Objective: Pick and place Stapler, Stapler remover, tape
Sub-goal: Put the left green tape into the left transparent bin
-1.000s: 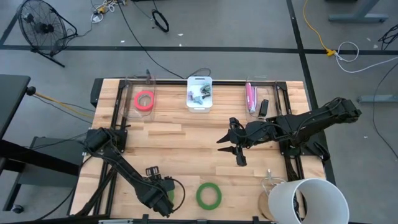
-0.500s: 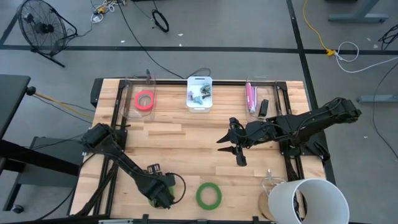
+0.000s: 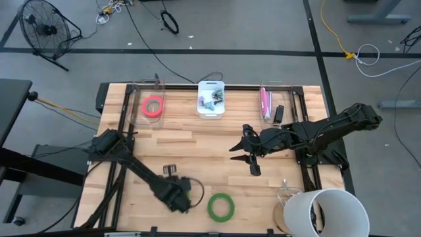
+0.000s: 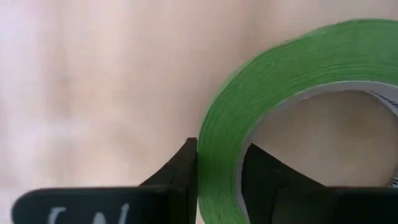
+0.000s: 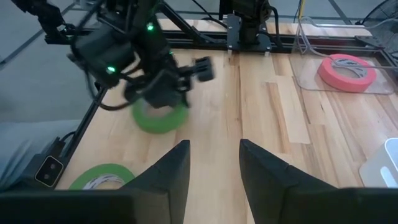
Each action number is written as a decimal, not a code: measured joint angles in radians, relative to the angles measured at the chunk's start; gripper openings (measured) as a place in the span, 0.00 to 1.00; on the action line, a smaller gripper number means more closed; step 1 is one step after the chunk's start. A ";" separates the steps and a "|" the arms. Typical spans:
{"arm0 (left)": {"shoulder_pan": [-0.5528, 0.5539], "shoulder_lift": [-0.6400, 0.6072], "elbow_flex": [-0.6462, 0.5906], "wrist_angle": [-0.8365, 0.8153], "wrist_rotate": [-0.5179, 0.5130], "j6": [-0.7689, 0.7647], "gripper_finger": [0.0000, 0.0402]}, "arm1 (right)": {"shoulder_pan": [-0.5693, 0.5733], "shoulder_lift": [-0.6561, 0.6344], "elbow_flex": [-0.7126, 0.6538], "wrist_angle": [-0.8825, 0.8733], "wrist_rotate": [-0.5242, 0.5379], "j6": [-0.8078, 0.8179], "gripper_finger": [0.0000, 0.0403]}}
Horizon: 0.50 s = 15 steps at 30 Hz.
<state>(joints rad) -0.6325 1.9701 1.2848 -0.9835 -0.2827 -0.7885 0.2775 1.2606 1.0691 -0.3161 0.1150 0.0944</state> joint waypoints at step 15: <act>0.278 -0.167 -0.008 -0.252 -0.233 0.218 0.22 | 0.000 0.000 0.000 -0.008 0.000 0.000 0.34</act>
<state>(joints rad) -0.3542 1.8034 1.2772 -1.2360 -0.5153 -0.5709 0.2779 1.2606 1.0691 -0.3241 0.1150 0.0948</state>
